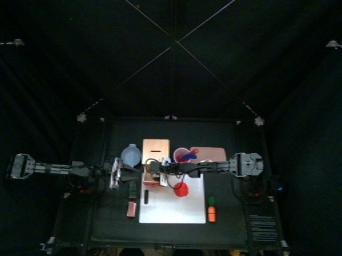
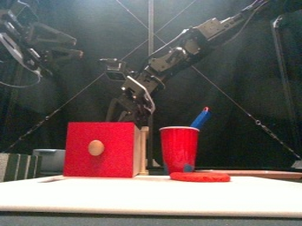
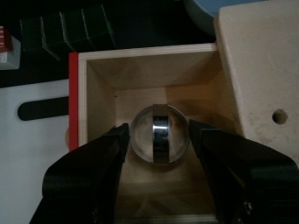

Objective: Get the cutter from the drawer then cut the dough then place the extra dough in the bowl
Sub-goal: Place the cutter on the board

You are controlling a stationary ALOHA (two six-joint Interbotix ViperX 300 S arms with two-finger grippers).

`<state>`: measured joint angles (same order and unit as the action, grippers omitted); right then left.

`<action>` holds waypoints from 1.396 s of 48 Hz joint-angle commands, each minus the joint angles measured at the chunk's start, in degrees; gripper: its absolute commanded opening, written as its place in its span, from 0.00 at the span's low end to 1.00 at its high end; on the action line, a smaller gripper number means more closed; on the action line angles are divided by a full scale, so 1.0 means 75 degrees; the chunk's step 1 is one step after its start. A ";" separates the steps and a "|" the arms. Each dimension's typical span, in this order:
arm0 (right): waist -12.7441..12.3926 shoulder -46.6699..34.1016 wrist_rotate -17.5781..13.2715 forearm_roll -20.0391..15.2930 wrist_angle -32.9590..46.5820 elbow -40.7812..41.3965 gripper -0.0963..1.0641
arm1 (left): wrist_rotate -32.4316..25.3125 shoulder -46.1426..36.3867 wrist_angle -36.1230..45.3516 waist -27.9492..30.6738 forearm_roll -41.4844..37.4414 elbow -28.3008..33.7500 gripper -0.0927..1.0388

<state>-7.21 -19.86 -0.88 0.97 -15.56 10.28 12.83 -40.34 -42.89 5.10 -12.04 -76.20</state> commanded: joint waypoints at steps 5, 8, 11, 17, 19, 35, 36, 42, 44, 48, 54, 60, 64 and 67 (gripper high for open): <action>-0.0117 0.0152 0.0023 0.0012 -0.0023 -0.0199 0.77 | 0.0000 0.0000 -0.0070 -0.0023 0.0012 0.0094 0.76; -0.0141 0.0164 0.0023 0.0012 -0.0059 -0.0258 0.72 | 0.0000 0.0000 -0.0059 -0.0023 0.0012 0.0094 0.76; -0.0141 0.0176 0.0023 0.0012 -0.0117 -0.0328 0.66 | 0.0000 0.0000 -0.0059 -0.0023 0.0023 0.0070 0.76; -0.0094 0.0211 0.0035 0.0059 -0.0328 -0.0516 0.57 | 0.0012 0.0000 -0.0059 -0.0023 0.0059 0.0035 0.76; -0.0082 0.0234 0.0035 0.0082 -0.0398 -0.0574 0.56 | 0.0012 0.0000 -0.0070 -0.0023 0.0082 0.0035 0.76; 0.0363 0.1078 0.0023 0.0129 -0.1160 -0.0996 0.55 | 0.0000 0.0000 -0.0059 0.0047 0.0656 -0.0023 0.76; 0.0375 0.1148 0.0023 0.0117 -0.1184 -0.0984 0.55 | 0.0000 0.0000 -0.0047 0.0047 0.0715 -0.0023 0.76; 0.0469 0.1758 0.0023 0.0141 -0.1207 -0.0855 0.55 | -0.0012 0.0000 0.0023 0.0059 0.0961 -0.0035 0.76; 0.0469 0.1945 0.0023 0.0176 -0.1207 -0.0762 0.55 | -0.0012 0.0000 0.0023 0.0082 0.1020 -0.0035 0.76; 0.0539 0.2332 0.0012 0.0328 -0.1230 -0.0422 0.55 | 0.0023 0.0000 0.0023 0.0187 0.1172 -0.0047 0.76; 0.0668 0.3082 -0.0047 0.0527 -0.1266 0.0480 0.55 | 0.0047 0.0000 0.0059 0.0352 0.1828 -0.0023 0.76; 0.0961 0.3785 -0.0387 0.0621 -0.1277 0.1406 0.55 | -0.0023 0.0000 0.0059 0.0398 0.2320 0.0070 0.76; 0.1160 0.4289 -0.0715 0.0785 -0.1277 0.2098 0.55 | -0.0047 0.0012 0.0059 0.0445 0.2250 0.0094 0.76; 0.1289 0.4594 -0.0949 0.0973 -0.1277 0.2578 0.55 | -0.0059 0.0012 0.0059 0.0527 0.2156 0.0082 0.76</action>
<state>0.79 9.58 -6.33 6.86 -25.31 25.40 12.57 -40.43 -42.19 8.26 4.83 -76.99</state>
